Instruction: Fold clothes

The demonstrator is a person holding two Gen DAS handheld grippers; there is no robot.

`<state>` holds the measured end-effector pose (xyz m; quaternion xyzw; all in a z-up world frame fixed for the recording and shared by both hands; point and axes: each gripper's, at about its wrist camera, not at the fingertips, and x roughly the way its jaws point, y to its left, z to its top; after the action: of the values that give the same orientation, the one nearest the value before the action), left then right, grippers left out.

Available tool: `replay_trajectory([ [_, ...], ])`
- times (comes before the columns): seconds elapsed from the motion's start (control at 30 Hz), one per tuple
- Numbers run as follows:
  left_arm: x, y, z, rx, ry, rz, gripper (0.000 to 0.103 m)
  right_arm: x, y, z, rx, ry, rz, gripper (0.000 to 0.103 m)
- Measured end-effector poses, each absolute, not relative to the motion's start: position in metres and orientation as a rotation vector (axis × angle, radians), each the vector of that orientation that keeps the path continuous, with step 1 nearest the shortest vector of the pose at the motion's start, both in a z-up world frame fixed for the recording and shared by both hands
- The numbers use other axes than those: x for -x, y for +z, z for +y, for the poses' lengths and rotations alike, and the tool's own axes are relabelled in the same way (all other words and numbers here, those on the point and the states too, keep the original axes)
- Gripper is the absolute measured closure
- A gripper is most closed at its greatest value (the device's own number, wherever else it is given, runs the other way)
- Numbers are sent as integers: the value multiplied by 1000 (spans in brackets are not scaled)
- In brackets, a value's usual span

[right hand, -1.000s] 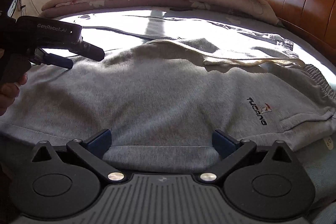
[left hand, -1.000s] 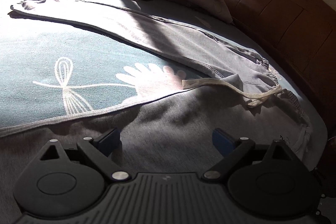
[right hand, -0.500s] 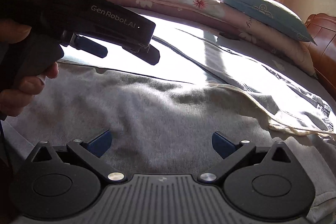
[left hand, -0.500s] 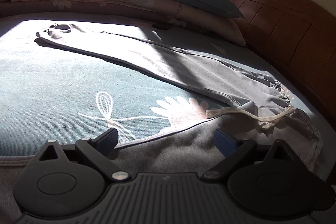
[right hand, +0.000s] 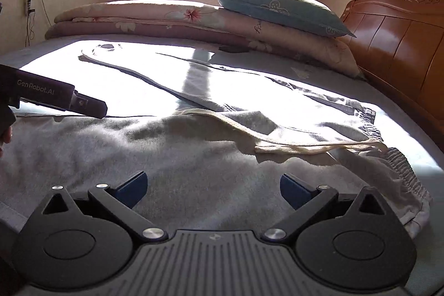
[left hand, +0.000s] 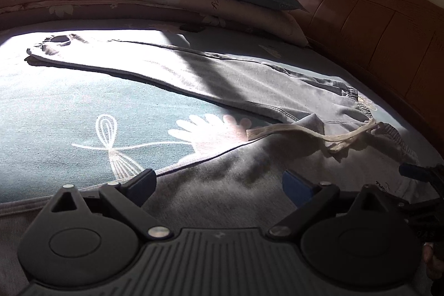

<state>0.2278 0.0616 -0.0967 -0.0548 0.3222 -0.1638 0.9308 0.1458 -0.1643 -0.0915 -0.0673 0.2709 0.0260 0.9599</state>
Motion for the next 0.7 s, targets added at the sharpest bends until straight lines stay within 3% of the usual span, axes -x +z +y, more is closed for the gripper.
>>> replay_trajectory([
  [0.3,-221,-110,24,-56,-352,662,5,-189,-128,-280,-66,-183,709,0],
  [0.47,-227,-127,20,-47,-358,729,1,-176,-138,-285,-91,-171,664,0],
  [0.7,-223,-131,17,-61,-339,712,1,-187,-131,-287,-84,-145,746,0],
])
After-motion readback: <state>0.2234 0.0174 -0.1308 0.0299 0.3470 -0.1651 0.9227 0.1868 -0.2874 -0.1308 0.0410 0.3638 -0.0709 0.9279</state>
